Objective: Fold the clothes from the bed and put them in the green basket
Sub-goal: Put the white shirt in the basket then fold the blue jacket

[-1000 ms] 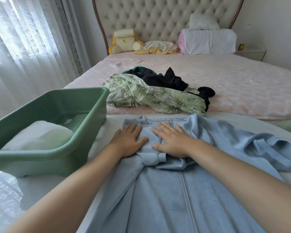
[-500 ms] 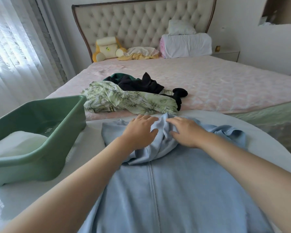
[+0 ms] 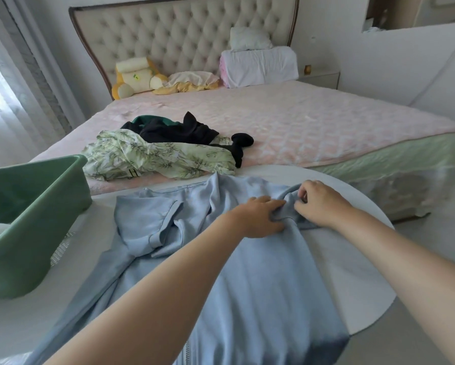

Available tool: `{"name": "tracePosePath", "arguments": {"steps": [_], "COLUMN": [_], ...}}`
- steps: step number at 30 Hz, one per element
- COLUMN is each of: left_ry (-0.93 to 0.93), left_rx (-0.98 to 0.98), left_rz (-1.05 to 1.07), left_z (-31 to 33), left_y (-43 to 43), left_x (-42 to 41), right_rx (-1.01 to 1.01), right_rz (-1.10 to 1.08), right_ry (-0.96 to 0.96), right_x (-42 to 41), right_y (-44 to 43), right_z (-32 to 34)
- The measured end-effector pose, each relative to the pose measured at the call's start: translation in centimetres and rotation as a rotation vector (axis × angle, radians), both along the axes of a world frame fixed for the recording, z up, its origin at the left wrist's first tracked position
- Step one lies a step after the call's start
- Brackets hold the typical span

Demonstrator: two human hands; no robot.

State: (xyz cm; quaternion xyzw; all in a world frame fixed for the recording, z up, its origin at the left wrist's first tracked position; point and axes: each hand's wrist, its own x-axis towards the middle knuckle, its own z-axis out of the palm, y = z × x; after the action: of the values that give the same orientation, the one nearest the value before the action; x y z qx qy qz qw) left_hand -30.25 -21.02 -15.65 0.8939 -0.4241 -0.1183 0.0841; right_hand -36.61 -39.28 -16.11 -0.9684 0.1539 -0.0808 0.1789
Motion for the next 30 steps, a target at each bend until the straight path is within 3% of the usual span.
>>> {"name": "tracePosePath", "arguments": {"steps": [2,5,7,9,13,18,21,23,26,28,30], "left_ry": [-0.042,-0.019,0.100,0.213,0.118,0.232,0.402,0.487,0.450,0.318,0.141], "left_rx": [0.115,0.051,-0.085,-0.240,-0.457,-0.734,-0.958,-1.053,-0.992,-0.883,-0.757], "left_rz": [-0.039,-0.032,0.040,0.109,0.162,0.394,0.523,0.580,0.662,0.646,0.537], "left_z": [-0.6,-1.0,-1.0,-1.2,-1.2,-0.1,0.9,1.5,1.3,0.7,0.3], "left_y": [-0.4,-0.7,-0.5,-0.1,0.7,2.1,3.4,4.6,6.3,7.2,7.6], "left_x": [-0.4,-0.5,-0.1,0.4,0.6,1.1,1.9,2.3,2.7,2.8,2.8], "right_rx": [-0.049,0.010,0.054,-0.029,0.079,0.228,0.227,0.312,0.402,0.397,0.327], "right_rz": [-0.053,-0.052,-0.073,-0.123,-0.105,-0.043,0.139,0.337,0.386,0.248,0.118], "right_ry": [0.045,0.047,0.041,0.072,0.108,-0.223,-0.357,-0.286,-0.277,-0.400,-0.354], "right_x": [-0.4,-0.1,0.3,0.5,0.7,1.5,2.1,2.3,2.7,2.8,2.8], "right_y": [-0.1,-0.1,0.0,0.2,0.6,2.9,5.8,8.3,9.6,8.8,7.3], "right_z": [0.3,0.4,0.3,0.5,0.5,2.1,3.4,4.1,5.0,5.4,5.0]}}
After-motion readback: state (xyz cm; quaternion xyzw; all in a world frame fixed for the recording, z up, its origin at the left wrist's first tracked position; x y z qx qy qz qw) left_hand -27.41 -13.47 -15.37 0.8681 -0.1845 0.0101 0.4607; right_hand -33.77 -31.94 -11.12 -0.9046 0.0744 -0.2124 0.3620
